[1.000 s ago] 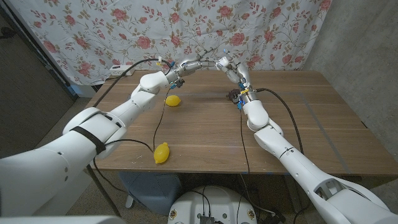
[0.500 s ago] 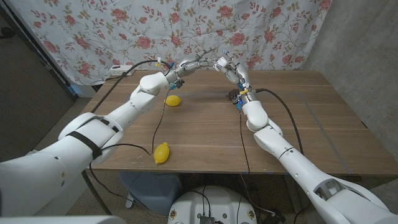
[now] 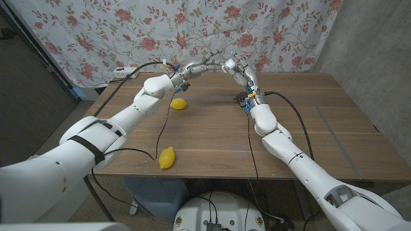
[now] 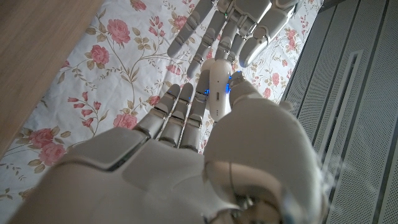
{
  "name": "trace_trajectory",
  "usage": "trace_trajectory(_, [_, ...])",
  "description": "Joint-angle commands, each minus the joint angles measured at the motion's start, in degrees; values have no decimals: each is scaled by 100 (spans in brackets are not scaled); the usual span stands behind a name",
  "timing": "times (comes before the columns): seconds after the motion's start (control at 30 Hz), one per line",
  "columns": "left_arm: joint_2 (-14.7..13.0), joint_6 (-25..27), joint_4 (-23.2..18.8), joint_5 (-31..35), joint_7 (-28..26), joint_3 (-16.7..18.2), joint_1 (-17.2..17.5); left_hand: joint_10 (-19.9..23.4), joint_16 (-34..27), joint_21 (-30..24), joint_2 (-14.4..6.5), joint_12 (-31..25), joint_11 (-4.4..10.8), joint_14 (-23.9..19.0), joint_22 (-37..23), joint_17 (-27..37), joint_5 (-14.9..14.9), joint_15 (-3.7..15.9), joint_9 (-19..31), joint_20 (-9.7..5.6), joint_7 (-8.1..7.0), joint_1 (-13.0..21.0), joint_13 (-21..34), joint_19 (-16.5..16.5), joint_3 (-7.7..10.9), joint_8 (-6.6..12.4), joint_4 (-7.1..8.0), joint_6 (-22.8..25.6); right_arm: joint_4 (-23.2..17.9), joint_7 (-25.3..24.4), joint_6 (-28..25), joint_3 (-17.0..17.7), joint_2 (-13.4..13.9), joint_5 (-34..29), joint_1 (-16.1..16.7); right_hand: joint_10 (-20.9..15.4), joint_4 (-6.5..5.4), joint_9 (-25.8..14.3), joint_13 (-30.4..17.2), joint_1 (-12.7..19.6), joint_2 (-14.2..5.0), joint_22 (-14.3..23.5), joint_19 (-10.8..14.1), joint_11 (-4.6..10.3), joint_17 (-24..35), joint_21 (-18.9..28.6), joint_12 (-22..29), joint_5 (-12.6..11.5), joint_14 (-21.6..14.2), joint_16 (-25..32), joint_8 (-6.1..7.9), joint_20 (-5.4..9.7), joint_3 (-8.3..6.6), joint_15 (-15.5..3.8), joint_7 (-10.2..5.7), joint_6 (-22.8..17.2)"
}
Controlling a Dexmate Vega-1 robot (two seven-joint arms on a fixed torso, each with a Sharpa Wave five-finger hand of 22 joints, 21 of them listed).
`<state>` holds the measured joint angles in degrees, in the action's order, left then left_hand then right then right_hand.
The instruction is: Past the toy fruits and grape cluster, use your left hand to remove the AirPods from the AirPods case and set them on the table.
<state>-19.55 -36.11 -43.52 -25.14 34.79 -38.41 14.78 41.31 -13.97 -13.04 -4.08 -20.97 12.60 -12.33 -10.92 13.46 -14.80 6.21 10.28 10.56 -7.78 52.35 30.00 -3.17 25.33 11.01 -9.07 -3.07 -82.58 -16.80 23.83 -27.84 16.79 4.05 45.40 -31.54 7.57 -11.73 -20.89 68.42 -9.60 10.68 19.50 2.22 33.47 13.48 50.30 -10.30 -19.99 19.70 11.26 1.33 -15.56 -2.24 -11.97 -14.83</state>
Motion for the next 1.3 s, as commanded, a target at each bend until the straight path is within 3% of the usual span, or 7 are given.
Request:
trace_trajectory(0.03, [-89, 117, -282, 120, -225, 16, 109, 169, -53, -3, -104, -102, -9, -90, -14, 20, 18, 36, 25, 41, 15, 98, 43, -55, 29, 47, -45, 61, -56, -15, 4, -14, 32, -29, 18, -1027, 10, -18, -26, 25, -39, -6, -7, 1036, 8, -27, 3, -34, -50, 2, 11, -7, 14, -1067, -3, -37])
trace_trajectory(0.2, [-41, 117, -223, 62, -97, 17, 87, 247, -85, -12, -160, -169, 3, -165, -12, 26, 32, 103, 27, 46, 34, 215, 83, -92, 50, 46, -84, 73, -81, -24, -18, -19, 41, -40, 20, -1030, 9, -18, -32, 22, -36, -7, -5, 1035, 9, -29, -2, -34, -51, -1, 14, -7, 17, -1067, -3, -44])
trace_trajectory(0.6, [76, 215, -113, -169, 240, 28, 46, 141, -109, 0, -245, -213, -5, -160, -6, 75, 79, 38, 32, 92, 100, 385, 175, -93, 64, 21, -107, 19, -127, -64, -71, -14, 51, -52, 34, -1036, 12, -18, -39, 23, -33, -7, -5, 1035, 7, -32, -13, -34, -48, -10, 16, -10, 19, -1069, -3, -55])
trace_trajectory(0.83, [-17, 339, -392, -112, 13, 39, 172, 2, -190, 17, -332, -304, -12, -213, 1, 183, 151, -32, 39, 150, 145, 575, 334, -90, 62, 17, -109, -17, -118, -60, -61, -17, 52, -41, 41, -1043, 8, -18, -48, 19, -37, -6, -14, 1035, 9, -38, -19, -34, -53, -13, 14, -8, 21, -1067, -3, -56])
trace_trajectory(1.07, [-44, 497, -565, -185, -89, 88, 280, -70, -438, 41, -417, -754, -28, -287, 6, 565, 321, -122, 55, 169, 209, 838, 856, -97, -58, 45, -75, 73, -95, -54, -52, -22, 39, -29, 30, -1046, 9, -18, -51, 19, -36, -6, -15, 1035, 8, -40, -26, -34, -51, -17, 15, -17, 22, -1068, -4, -62])
trace_trajectory(1.3, [-60, 535, -564, -172, -61, 81, 272, -179, -698, 32, -404, -1222, -28, -384, 1, 945, 392, -83, 66, 170, 225, 964, 1392, -154, -228, 29, -45, 191, -85, -63, -41, -27, 38, -48, 26, -1046, 9, -18, -54, 21, -39, -6, -24, 1035, 9, -45, -32, -34, -53, -20, 16, -15, 20, -1070, -4, -67])
